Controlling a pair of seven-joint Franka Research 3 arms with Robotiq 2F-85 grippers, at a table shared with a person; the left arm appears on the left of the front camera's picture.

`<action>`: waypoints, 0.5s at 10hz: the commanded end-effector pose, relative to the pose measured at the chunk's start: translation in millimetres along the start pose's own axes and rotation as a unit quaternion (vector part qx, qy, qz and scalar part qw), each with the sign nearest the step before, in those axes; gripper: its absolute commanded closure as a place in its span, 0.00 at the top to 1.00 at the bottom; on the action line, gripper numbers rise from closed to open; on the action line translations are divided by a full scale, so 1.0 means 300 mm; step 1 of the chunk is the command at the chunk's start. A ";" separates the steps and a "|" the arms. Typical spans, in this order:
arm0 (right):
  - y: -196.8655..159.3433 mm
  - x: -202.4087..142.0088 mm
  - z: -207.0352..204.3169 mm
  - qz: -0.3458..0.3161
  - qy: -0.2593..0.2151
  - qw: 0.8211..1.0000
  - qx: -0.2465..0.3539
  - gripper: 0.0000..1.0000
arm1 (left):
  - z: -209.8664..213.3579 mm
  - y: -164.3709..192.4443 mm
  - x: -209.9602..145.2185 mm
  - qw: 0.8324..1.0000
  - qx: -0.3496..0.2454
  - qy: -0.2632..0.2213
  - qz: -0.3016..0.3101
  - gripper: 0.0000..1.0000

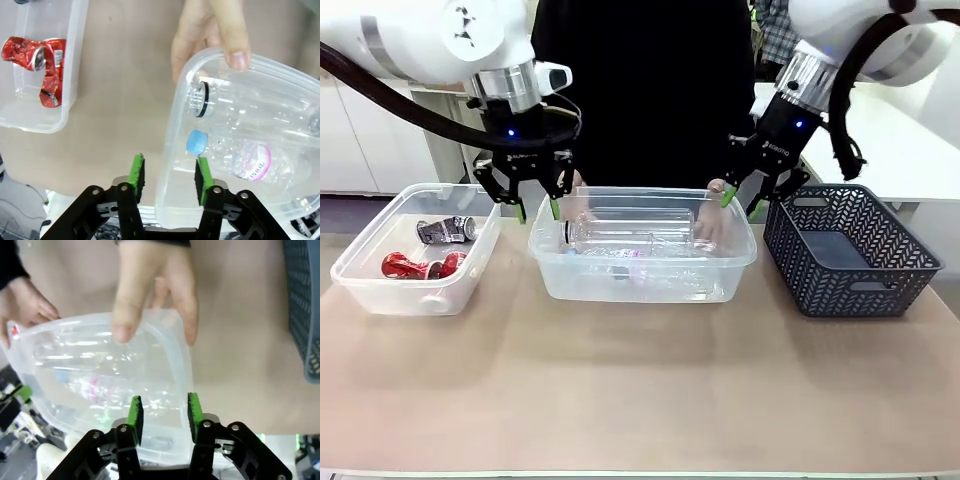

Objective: Sort the waste into each basket.
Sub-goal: Release the Organizing box you were holding.

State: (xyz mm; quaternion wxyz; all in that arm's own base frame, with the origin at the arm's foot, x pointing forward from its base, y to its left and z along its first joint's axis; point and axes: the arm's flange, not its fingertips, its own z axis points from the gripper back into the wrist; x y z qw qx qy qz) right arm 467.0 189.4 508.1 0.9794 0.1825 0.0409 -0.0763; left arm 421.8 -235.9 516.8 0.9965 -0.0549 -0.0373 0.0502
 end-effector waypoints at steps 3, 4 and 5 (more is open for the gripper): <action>-0.081 -0.098 -0.023 0.095 -0.076 0.992 0.043 1.00 | 0.045 0.170 -0.132 0.997 -0.033 -0.051 0.051 1.00; -0.094 -0.110 -0.019 0.111 -0.104 0.987 0.054 1.00 | 0.039 0.184 -0.149 0.994 -0.045 -0.085 0.050 1.00; -0.108 -0.121 -0.016 0.127 -0.124 0.981 0.074 1.00 | 0.020 0.182 -0.147 0.993 -0.048 -0.102 0.031 1.00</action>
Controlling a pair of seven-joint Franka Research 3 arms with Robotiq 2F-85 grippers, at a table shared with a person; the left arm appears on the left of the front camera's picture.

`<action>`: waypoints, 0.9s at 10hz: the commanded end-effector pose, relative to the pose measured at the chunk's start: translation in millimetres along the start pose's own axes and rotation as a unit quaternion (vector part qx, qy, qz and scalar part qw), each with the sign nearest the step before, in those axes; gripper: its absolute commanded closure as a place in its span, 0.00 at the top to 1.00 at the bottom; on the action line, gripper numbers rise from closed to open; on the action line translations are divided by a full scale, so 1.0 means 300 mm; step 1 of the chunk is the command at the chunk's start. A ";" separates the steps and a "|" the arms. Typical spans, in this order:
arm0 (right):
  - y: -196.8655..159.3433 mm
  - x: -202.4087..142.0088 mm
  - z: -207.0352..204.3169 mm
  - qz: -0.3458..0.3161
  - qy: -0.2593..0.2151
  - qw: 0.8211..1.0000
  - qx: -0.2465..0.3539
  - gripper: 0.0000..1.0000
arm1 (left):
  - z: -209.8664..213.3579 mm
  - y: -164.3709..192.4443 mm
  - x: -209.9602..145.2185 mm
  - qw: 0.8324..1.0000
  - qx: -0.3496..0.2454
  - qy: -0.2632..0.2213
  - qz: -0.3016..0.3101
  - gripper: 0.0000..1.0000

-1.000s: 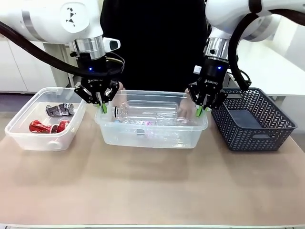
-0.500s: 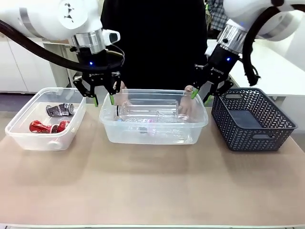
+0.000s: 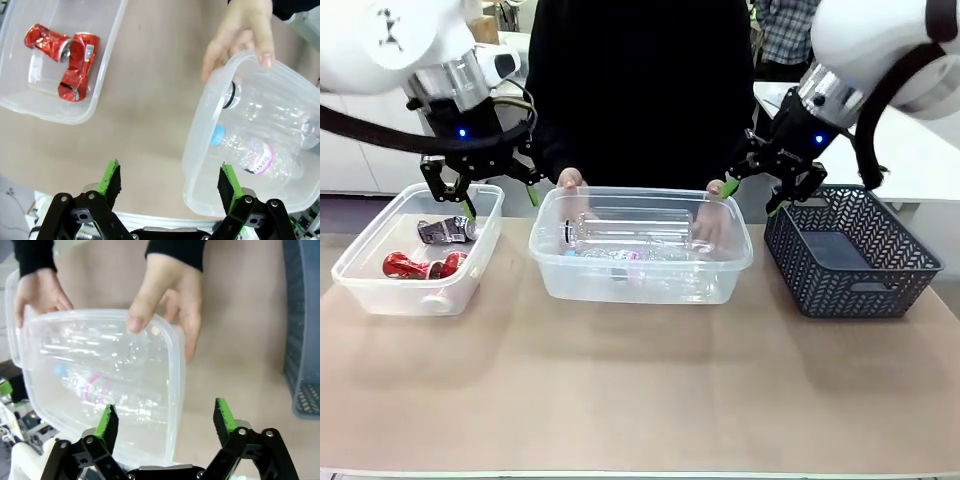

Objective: Sort the waste into each basket.
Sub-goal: Release the Organizing box you were holding.

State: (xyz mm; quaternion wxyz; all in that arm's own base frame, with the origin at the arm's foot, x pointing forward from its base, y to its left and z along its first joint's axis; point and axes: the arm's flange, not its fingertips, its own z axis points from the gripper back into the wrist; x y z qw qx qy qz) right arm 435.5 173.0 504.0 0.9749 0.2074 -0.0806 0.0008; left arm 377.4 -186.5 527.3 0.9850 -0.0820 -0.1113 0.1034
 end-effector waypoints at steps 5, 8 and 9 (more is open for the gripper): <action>-0.011 -0.012 0.005 0.010 -0.020 1.000 0.013 1.00 | 0.000 0.000 0.000 1.000 0.000 0.000 0.000 1.00; -0.011 -0.012 0.005 0.010 -0.020 1.000 0.013 1.00 | 0.000 0.000 0.000 1.000 0.000 0.000 0.000 1.00; -0.011 -0.012 0.005 0.010 -0.020 1.000 0.013 1.00 | 0.000 0.000 0.000 1.000 0.000 0.000 0.000 1.00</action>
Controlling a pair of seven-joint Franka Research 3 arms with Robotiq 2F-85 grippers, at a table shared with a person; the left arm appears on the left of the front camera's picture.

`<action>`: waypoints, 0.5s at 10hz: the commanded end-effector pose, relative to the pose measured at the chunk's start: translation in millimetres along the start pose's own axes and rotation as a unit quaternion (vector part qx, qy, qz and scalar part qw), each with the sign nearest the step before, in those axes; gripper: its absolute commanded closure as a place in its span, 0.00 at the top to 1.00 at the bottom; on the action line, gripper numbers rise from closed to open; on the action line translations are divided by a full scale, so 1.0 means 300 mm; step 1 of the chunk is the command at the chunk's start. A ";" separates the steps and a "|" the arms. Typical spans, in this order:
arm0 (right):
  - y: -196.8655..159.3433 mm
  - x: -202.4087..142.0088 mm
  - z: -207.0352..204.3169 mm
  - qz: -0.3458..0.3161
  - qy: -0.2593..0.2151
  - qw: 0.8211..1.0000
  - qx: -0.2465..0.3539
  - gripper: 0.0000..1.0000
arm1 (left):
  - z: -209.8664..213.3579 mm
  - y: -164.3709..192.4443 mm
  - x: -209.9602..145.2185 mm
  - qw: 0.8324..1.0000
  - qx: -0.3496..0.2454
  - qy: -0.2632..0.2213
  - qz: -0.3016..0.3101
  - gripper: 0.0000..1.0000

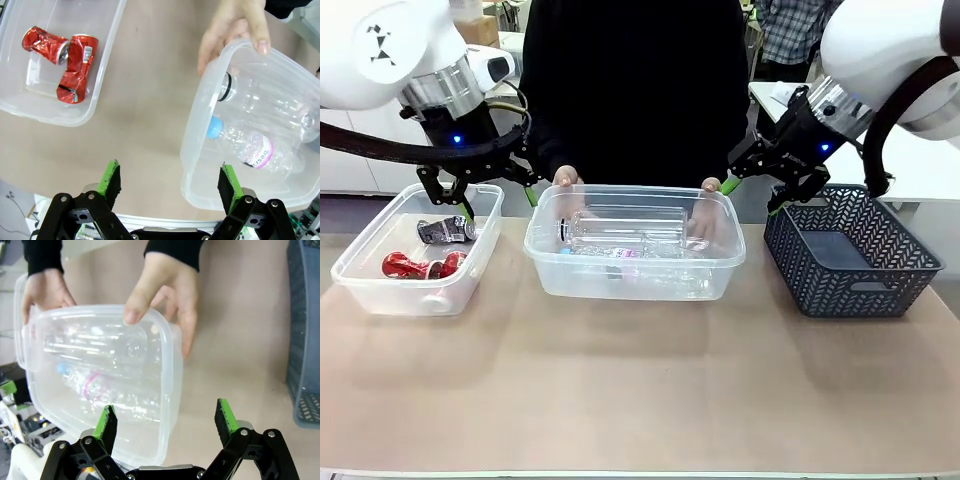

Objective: Sort the waste into each basket.
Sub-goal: Release the Organizing box you were holding.

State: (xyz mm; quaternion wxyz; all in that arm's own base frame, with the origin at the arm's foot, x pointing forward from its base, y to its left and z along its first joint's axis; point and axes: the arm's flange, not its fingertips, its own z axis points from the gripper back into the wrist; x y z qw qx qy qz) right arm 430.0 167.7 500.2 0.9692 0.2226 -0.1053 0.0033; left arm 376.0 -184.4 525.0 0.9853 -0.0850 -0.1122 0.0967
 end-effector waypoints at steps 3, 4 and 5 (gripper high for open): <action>-0.190 -0.169 0.308 0.006 0.014 0.987 0.161 1.00 | 0.184 0.127 -0.106 0.996 -0.058 0.021 -0.059 1.00; -0.273 -0.252 0.420 0.003 0.022 0.973 0.230 1.00 | 0.247 0.198 -0.155 0.993 -0.096 0.032 -0.068 1.00; -0.340 -0.318 0.493 -0.010 0.020 0.961 0.275 1.00 | 0.283 0.263 -0.197 0.982 -0.154 0.052 -0.099 1.00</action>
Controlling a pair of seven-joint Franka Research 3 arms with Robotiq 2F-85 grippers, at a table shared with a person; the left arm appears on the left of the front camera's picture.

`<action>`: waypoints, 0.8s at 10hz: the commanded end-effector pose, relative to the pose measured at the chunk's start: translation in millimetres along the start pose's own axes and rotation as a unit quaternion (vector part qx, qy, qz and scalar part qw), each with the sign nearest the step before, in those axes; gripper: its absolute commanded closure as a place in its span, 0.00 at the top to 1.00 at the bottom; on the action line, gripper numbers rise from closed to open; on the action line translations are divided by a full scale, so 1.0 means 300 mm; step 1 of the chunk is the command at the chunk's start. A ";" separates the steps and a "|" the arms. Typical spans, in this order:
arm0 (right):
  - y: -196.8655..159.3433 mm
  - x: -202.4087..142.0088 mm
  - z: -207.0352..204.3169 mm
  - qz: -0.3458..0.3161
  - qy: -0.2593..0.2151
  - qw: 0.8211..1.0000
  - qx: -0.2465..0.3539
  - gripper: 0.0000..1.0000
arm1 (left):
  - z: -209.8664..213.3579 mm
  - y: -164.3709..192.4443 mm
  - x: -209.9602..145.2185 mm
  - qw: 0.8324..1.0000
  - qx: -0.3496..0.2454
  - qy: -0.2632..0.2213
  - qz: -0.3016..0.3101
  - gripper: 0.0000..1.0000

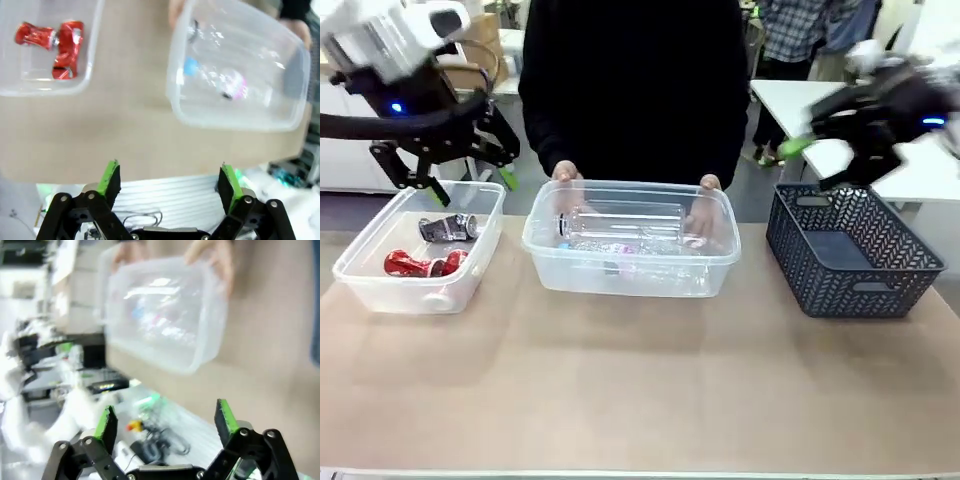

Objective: Sort the waste into each basket.
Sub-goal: Release the Organizing box you were holding.

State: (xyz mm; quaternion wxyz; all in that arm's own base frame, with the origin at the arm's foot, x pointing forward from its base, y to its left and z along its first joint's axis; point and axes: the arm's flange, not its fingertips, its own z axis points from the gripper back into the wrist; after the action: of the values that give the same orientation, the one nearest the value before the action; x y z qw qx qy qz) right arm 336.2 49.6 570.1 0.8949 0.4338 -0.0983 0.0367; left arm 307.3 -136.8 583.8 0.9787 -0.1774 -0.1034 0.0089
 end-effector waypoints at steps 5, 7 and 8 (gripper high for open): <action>-0.022 -0.107 0.096 -0.005 0.039 0.994 0.102 1.00 | 0.106 0.129 -0.105 0.993 -0.115 -0.011 -0.001 1.00; 0.014 -0.061 0.120 -0.035 0.091 0.936 0.339 1.00 | 0.150 0.155 -0.079 0.919 -0.387 0.023 -0.072 1.00; -0.023 -0.037 0.185 -0.119 0.086 0.881 0.450 1.00 | 0.182 0.279 -0.089 0.842 -0.535 0.011 -0.059 1.00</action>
State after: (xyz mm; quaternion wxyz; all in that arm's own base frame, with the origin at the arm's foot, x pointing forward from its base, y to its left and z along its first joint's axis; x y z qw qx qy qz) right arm 305.0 30.0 590.6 0.7410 0.6682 -0.0129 0.0651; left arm 275.7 -75.4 610.8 0.8849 -0.4434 -0.1318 -0.0542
